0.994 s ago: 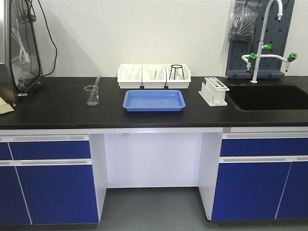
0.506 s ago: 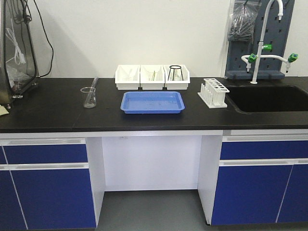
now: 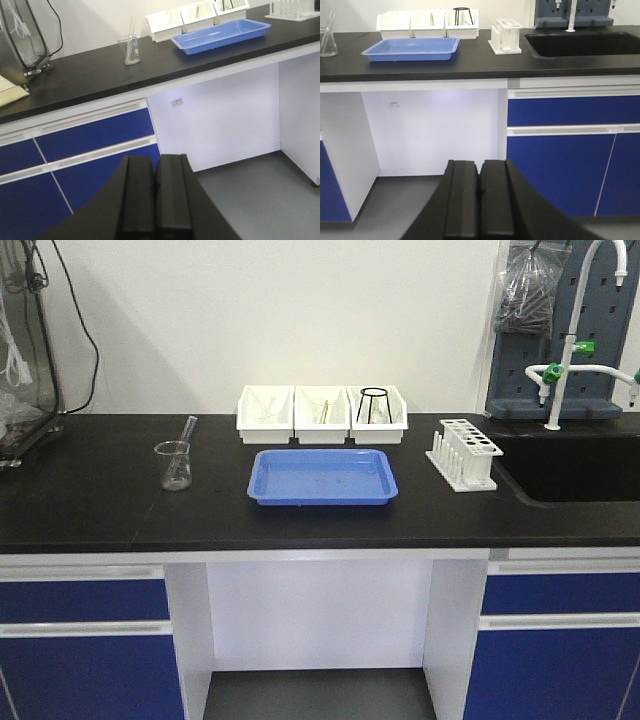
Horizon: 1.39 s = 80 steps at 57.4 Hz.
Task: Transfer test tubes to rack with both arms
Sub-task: 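Drive the base forward to the bench facing the white bins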
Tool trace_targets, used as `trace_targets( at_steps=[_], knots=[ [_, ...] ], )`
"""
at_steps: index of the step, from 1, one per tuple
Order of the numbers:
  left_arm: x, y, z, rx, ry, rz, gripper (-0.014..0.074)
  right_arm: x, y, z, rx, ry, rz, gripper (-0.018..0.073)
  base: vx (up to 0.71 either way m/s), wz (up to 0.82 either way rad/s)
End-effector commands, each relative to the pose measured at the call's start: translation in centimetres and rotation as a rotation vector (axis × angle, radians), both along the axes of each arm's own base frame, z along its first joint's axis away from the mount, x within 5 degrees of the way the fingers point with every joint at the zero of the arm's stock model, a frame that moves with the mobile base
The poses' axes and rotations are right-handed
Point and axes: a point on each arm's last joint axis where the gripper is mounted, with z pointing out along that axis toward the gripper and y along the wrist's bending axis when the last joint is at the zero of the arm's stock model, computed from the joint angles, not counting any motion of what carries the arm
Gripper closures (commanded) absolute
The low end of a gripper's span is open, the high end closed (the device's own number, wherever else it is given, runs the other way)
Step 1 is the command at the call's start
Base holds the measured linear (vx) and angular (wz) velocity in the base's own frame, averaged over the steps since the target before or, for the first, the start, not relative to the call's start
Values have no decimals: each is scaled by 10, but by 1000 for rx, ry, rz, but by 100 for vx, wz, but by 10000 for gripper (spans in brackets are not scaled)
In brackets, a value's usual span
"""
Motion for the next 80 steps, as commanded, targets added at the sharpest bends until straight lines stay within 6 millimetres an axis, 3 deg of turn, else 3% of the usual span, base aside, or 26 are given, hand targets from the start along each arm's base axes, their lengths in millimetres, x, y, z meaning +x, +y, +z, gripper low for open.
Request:
trace_targets(
  at_steps=[1, 80],
  knots=[
    [1, 0, -1, -17, -62, 8, 617, 1, 0, 4, -17, -78, 3, 567, 36, -2],
    [1, 0, -1, -17, -62, 8, 617, 1, 0, 4, -17, -78, 3, 567, 41, 0]
  ],
)
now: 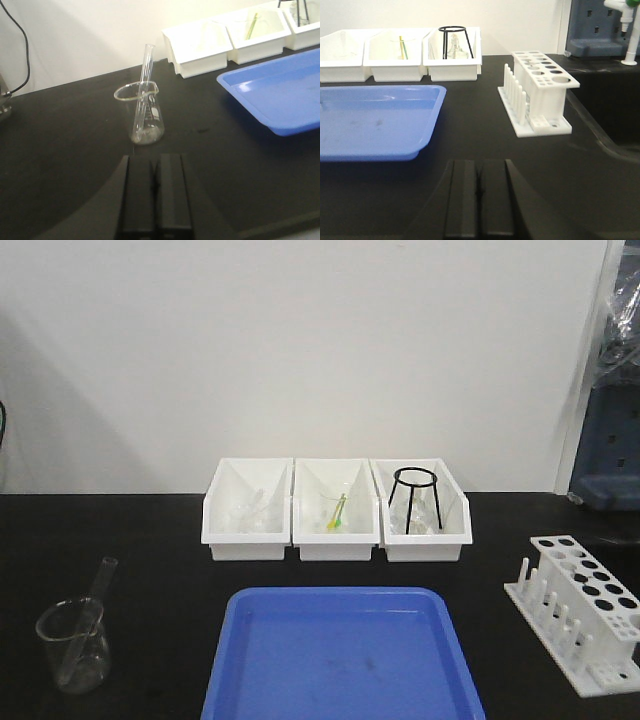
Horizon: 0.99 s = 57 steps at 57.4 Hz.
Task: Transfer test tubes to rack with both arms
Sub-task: 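Drive the base forward to the bench facing the white bins, then move the left gripper down to the clear test tube in the beaker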
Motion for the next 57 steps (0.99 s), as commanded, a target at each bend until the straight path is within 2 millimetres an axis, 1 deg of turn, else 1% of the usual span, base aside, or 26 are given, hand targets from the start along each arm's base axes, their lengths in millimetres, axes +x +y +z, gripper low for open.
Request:
trace_targets(
  at_steps=[1, 28, 57],
  knots=[
    [1, 0, -1, -17, -62, 8, 617, 1, 0, 4, -17, -78, 3, 567, 37, 1],
    [1, 0, -1, -17, -62, 8, 617, 1, 0, 4, -17, -78, 3, 567, 28, -2],
    [1, 0, -1, -15, -62, 8, 617, 1, 0, 5, -25, -81, 3, 567, 3, -1]
  ],
)
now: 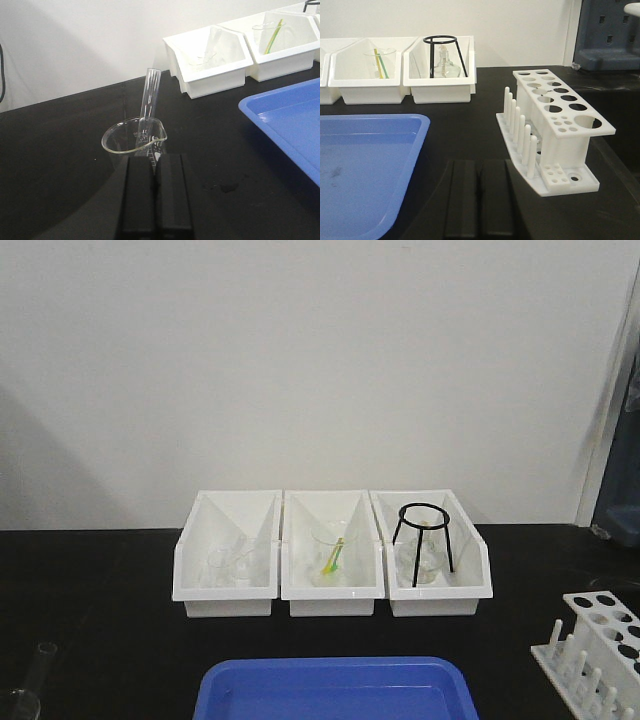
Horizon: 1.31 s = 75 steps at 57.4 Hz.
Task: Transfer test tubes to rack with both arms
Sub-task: 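Move the left gripper down to the clear test tube in the beaker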
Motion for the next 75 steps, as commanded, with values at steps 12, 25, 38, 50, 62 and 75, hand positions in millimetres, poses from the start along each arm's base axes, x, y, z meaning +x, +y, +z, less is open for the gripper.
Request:
trace_targets(
  at_steps=[12, 25, 38, 50, 62, 75],
  knots=[
    [1, 0, -1, -16, -66, 8, 617, 1, 0, 5, -21, -81, 4, 567, 0, 0],
    [1, 1, 12, -34, -203, 15, 617, 1, 0, 6, -21, -100, 4, 567, 0, 0],
    [1, 2, 17, -267, -235, 26, 617, 1, 0, 7, -21, -102, 4, 567, 0, 0],
    [-1, 3, 28, -278, -338, 27, 617, 0, 1, 19, -20, -242, 10, 567, 0, 0],
    [-11, 4, 75, -304, -437, 7, 617, -10, 1, 69, 23, -486, 12, 567, 0, 0],
    [3, 2, 175, -176, -489, 11, 617, -7, 1, 163, 18, -540, 9, 567, 0, 0]
  ],
)
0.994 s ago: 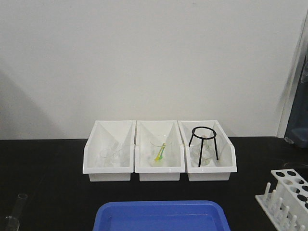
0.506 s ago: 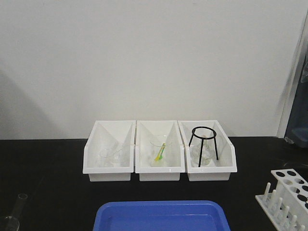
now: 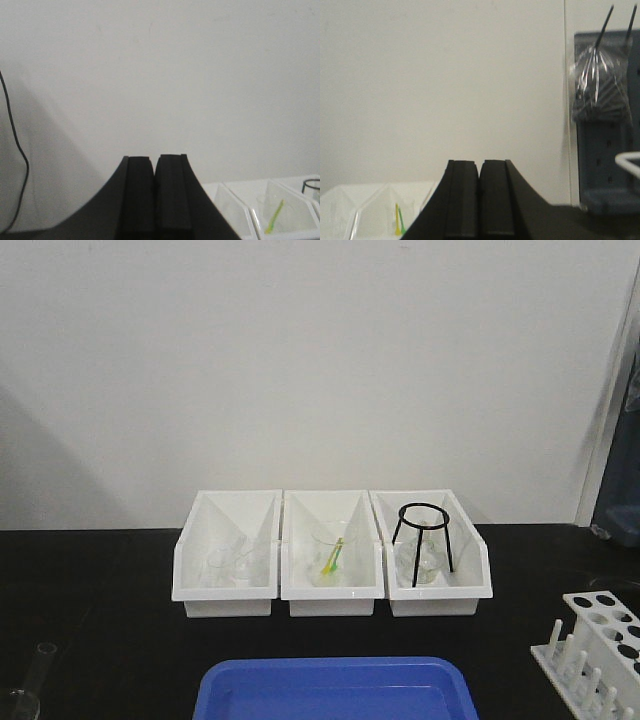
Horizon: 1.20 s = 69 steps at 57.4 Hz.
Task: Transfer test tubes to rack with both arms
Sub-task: 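Move the left gripper down to the clear test tube in the beaker, then close the left gripper on the test tube and lift it out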
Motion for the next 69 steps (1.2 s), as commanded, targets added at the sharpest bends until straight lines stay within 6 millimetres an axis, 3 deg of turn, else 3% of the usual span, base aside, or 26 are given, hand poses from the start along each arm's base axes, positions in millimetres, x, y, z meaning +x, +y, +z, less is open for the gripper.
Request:
trace_targets(
  at_steps=[1, 9, 16, 25, 37, 47, 58, 69],
  knots=[
    [11, 0, 51, 13, -84, 20, 617, 5, 0, 52, -15, -93, -6, 567, 0, 0],
    [49, -4, 96, 21, -16, 12, 617, 40, 0, 97, -32, -38, -11, 567, 0, 0],
    [82, -7, 108, 26, 47, 10, 617, 69, 1, 112, -33, 11, -10, 567, 0, 0],
    [103, -9, 103, 24, 113, 6, 615, 98, 1, 105, -22, 93, -6, 567, 0, 0],
    [111, -11, 95, 33, 178, -1, 538, 105, 1, 99, -24, 144, -6, 537, 0, 0],
    [112, -11, 93, 64, 196, 2, 363, 105, 1, 99, -24, 145, -6, 411, 0, 0],
    [119, -13, 80, 164, 311, -6, 132, 105, 1, 99, -24, 144, -6, 128, 0, 0],
    [139, -17, 48, 280, 562, -51, 62, 105, 1, 100, -24, 133, -6, -48, 0, 0]
  ],
)
